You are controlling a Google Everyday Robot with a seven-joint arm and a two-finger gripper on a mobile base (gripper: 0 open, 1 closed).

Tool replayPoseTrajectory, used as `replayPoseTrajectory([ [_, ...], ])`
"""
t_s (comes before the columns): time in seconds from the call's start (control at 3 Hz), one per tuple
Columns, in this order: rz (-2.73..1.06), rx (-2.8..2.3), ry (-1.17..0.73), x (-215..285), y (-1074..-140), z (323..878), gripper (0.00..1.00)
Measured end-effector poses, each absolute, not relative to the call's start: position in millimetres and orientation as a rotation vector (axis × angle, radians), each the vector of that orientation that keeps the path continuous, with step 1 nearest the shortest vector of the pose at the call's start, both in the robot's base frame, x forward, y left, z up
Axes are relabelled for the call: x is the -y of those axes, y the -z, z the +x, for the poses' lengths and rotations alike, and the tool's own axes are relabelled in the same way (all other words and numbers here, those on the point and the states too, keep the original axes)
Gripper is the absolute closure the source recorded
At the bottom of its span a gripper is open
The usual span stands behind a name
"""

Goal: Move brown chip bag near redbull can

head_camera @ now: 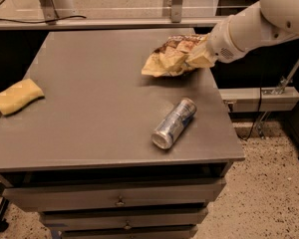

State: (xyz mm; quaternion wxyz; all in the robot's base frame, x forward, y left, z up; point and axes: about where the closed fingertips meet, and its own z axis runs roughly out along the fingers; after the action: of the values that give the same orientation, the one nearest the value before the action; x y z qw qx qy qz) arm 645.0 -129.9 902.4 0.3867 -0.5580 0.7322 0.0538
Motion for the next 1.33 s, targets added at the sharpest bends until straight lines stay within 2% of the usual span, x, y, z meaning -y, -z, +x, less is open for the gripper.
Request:
replayPoseTrajectory([
  [1.33,-1.558,-1.935,-0.313,128.9,-879.9,574.5,1.0],
])
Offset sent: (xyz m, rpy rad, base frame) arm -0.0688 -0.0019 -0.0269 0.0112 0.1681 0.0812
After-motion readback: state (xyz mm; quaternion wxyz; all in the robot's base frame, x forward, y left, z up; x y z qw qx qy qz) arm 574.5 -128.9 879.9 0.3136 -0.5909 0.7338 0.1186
